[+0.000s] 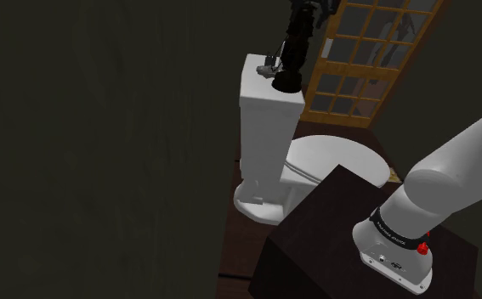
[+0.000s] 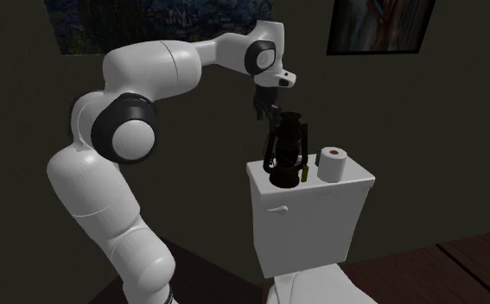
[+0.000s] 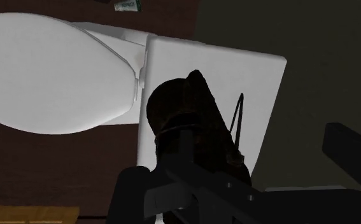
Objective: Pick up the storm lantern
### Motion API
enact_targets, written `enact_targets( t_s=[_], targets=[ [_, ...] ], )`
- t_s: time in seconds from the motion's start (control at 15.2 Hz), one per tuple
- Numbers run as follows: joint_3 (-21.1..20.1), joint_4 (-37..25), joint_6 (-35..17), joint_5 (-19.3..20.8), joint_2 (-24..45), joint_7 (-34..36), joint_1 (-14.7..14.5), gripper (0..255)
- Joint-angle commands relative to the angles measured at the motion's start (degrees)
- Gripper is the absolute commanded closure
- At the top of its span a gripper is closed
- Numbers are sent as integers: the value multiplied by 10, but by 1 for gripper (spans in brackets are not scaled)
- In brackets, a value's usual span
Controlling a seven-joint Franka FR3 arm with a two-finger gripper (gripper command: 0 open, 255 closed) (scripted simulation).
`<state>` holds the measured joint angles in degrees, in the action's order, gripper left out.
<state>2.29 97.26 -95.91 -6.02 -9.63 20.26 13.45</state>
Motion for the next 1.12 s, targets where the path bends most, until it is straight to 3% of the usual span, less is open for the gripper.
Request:
enact_targets(
  t_s=[0.0,0.59,0.66,1.06],
  targets=[
    [9,-34,9,-3,26,27,10,0],
    [8,43,-52,-3,11,22,10,0],
    [8,44,-53,-3,10,22,10,255],
    [7,44,-53,-3,10,23,9,255]
  ],
)
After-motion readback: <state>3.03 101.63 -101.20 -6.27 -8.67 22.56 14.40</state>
